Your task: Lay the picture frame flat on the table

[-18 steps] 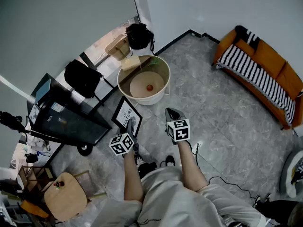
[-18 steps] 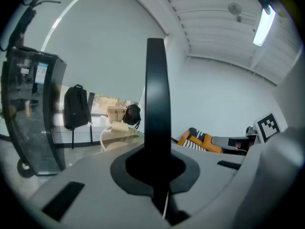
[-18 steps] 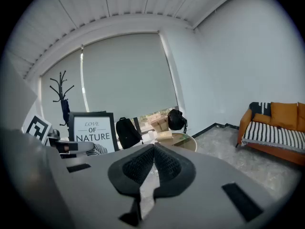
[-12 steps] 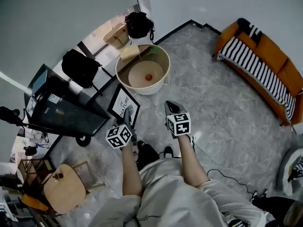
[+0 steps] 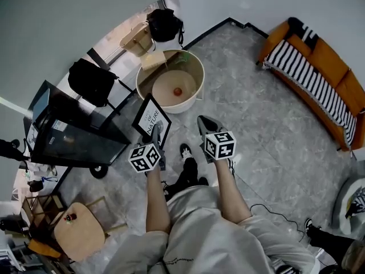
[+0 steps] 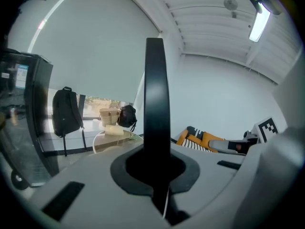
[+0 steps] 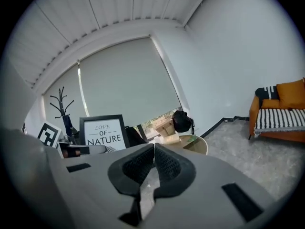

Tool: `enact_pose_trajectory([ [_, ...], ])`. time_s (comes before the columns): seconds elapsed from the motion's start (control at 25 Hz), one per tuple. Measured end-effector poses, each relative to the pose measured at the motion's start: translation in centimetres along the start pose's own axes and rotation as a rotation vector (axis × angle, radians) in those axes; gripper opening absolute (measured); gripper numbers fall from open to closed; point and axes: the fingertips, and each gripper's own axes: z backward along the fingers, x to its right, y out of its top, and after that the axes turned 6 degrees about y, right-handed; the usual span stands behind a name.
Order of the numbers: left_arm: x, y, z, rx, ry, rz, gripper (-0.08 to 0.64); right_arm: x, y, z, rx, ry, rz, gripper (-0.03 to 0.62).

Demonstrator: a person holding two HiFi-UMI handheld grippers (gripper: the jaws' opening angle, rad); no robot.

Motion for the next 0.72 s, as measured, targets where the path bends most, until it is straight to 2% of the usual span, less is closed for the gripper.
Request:
enact_pose_trajectory([
  [0.2,-0.7,2.9,-6.1,-0.015,-0.015,0.015,0.027,2.8,2.3,-3.9,-0.004,0.014,-0.017,0.032],
  [0.48,-1.0,6.7,-13.4,-0.055,-0.067,-0.015,0.028,7.1,6.7,-8.9,0.063,0.011,-0.128,0.032],
  [0.72,-1.9,10.5,-19.2,-0.056,-0.125,-0.021,0.028,8.2,9.7,-13.9,0.032,0.020,-0.034,0.032],
])
